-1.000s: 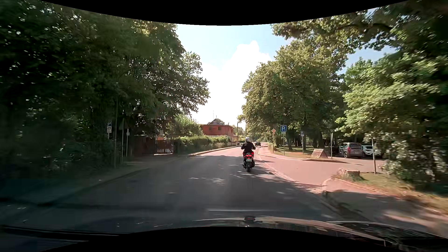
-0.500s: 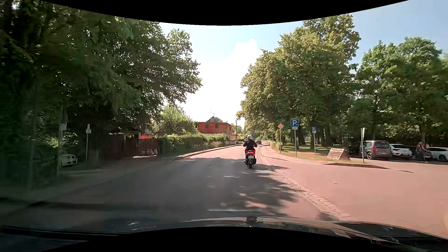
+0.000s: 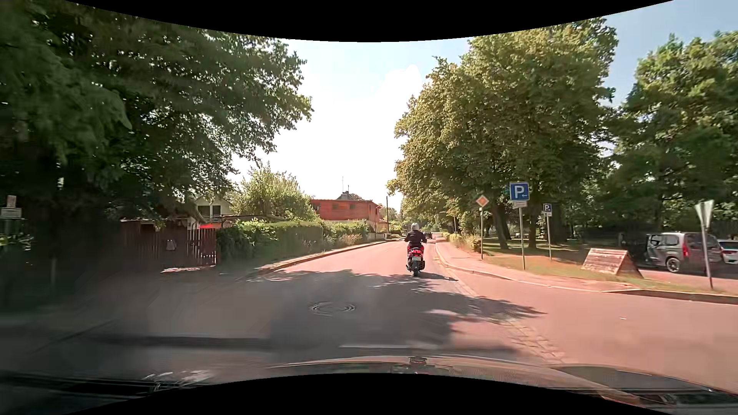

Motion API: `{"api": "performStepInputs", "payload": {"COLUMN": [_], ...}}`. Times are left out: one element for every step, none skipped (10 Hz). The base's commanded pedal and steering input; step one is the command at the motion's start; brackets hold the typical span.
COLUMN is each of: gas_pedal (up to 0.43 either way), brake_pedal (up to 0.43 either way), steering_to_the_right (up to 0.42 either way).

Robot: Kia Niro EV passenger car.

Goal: Follow the waypoints while adhering to traffic rules and regulations

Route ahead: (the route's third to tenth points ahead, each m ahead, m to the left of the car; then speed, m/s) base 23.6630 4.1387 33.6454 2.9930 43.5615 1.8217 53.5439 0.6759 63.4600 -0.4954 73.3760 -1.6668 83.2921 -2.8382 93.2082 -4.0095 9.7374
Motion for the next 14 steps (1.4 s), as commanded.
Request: {"api": "performStepInputs", "payload": {"gas_pedal": [0.197,0.189,0.189,0.177,0.169,0.169,0.169,0.169,0.169,0.177,0.177,0.177,0.177,0.177], "brake_pedal": [0.006,0.006,0.006,0.006,0.006,0.006,0.006,0.006,0.006,0.006,0.006,0.006,0.006,0.006], "steering_to_the_right": [0.009,0.011,0.016,0.020,0.022,0.024,0.027,0.031,0.035,0.038,0.039,0.038,0.038,0.031]}}
